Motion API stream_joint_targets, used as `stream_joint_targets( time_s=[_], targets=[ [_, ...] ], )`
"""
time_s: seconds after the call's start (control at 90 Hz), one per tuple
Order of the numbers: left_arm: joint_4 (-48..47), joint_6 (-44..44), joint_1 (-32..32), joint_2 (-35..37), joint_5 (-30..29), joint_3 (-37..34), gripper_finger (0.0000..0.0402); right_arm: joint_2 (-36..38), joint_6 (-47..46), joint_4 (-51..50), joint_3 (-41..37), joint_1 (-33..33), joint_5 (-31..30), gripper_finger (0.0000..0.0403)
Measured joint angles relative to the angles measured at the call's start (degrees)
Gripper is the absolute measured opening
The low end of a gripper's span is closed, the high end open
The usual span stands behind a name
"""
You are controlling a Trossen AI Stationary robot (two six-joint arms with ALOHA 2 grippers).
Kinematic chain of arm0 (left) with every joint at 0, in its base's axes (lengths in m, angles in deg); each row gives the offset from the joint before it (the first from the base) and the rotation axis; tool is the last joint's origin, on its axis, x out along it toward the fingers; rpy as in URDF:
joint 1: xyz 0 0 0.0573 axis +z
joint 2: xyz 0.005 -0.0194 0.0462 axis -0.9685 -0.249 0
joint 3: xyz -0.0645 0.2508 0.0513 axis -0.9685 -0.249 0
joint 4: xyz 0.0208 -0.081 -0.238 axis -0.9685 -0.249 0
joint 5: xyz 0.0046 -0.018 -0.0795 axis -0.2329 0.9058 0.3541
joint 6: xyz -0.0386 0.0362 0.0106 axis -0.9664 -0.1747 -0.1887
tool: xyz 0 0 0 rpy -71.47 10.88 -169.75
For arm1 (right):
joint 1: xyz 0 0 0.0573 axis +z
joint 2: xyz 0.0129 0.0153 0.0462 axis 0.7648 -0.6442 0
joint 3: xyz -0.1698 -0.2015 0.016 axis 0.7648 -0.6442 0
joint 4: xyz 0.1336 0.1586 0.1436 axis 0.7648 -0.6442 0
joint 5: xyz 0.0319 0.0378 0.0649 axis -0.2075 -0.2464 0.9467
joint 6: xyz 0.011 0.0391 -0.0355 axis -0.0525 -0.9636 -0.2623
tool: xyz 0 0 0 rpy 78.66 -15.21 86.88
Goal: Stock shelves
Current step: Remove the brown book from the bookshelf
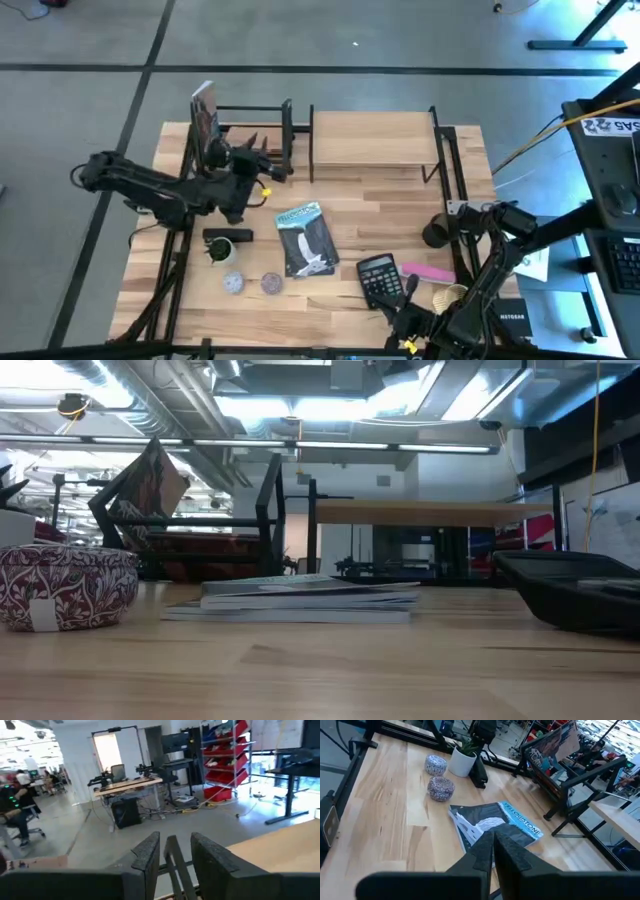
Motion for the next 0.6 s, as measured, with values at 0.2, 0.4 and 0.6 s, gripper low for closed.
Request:
stream_joint_targets(
  time_s=[0.2,0.4,0.6],
  targets=[
    [-0.1,-2.8,2.3,0.1,1.4,0.0,0.0085,0.0,0.0,0.1,0.0,0.0,0.1,0.0001],
    [-11.3,-16.5,3.3,1.4,24.9,0.4,0.0082,0.0,0.0,0.1,0.0,0.0,0.1,0.0001],
    [-57.0,-49.7,11.9,2.3,36.0,7.6,0.0056,0.0,-0.1,0.1,0.0,0.0,0.5,0.0001]
  ],
)
